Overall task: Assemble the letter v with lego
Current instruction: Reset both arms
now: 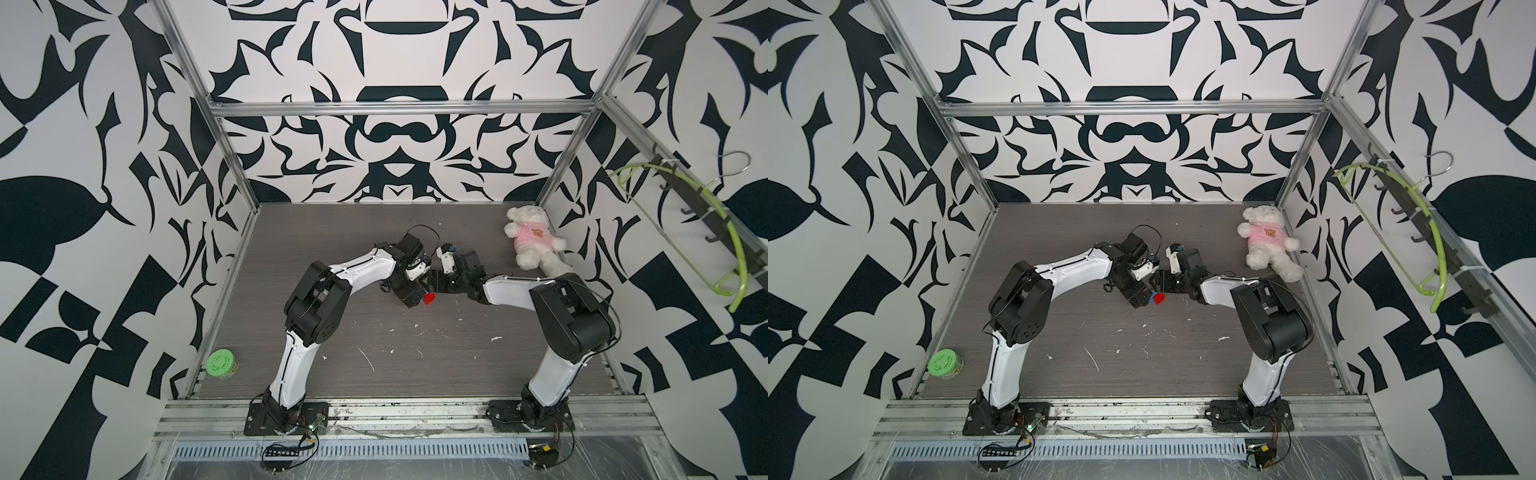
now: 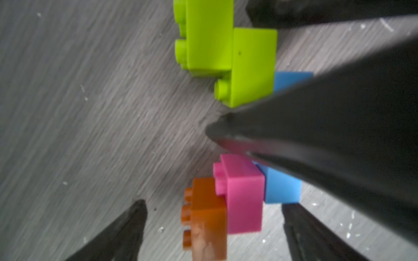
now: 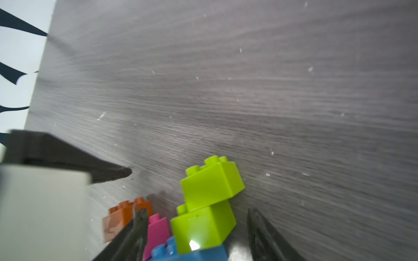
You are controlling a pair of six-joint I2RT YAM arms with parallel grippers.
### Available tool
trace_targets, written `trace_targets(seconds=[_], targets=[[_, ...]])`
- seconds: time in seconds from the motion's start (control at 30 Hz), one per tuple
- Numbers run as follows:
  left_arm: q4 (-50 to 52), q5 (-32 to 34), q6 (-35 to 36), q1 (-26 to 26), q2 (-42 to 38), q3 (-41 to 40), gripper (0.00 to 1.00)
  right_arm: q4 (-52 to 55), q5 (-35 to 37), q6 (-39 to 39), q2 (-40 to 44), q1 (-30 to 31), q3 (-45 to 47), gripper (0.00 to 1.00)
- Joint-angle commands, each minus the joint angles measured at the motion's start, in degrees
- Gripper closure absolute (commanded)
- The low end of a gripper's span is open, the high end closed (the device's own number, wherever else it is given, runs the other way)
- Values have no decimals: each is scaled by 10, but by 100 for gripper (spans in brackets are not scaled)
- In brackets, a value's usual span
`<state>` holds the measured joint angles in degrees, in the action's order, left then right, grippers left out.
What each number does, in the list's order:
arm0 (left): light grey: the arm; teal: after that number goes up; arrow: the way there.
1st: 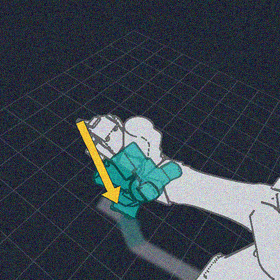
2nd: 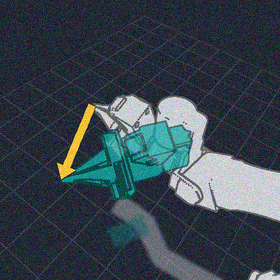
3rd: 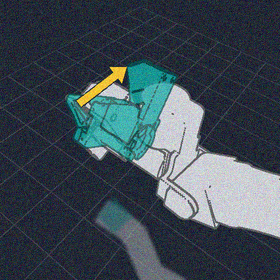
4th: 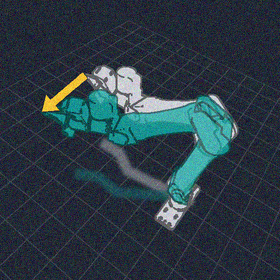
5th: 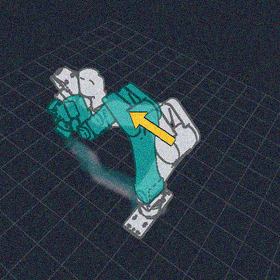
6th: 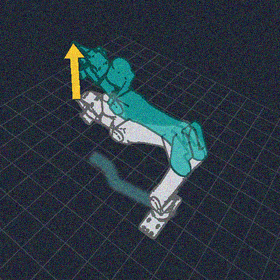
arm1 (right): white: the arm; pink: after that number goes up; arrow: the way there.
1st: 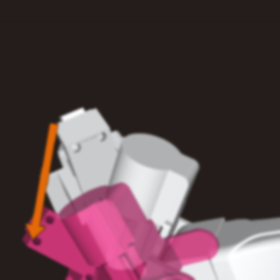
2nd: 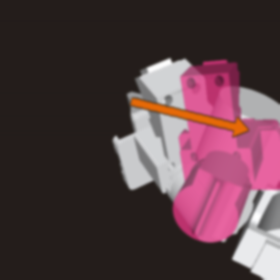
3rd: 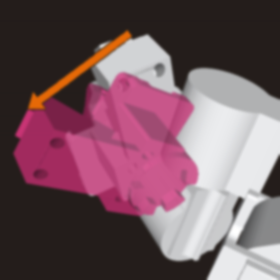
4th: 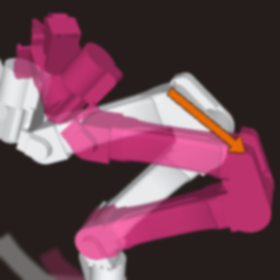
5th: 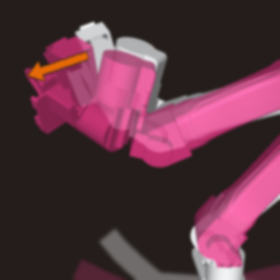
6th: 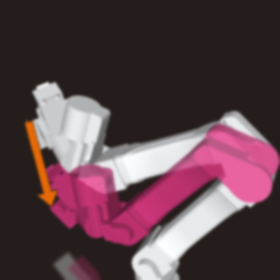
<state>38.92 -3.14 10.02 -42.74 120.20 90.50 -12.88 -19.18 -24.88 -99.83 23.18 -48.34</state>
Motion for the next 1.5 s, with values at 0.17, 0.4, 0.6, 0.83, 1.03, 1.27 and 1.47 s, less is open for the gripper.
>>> trace_targets(seconds=[0.17,0.4,0.6,0.83,1.03,1.27,1.47], targets=[[-146,10,-90,54,-216,-164,1,87,110,70,150,-12,21,0],[-404,213,-263,259,-476,-481,1,58,256,162,241,-97,105,0],[-514,184,-232,395,-519,-599,1,-73,324,224,244,-135,182,0],[-698,159,-176,405,-404,-640,1,-191,331,244,140,-157,185,0],[-981,145,-150,411,-339,-738,1,-441,234,248,103,-202,297,0],[-889,113,-145,418,-317,-689,1,-384,213,235,110,-206,275,0],[-889,111,-144,417,-323,-688,1,-378,210,236,109,-206,271,0]])
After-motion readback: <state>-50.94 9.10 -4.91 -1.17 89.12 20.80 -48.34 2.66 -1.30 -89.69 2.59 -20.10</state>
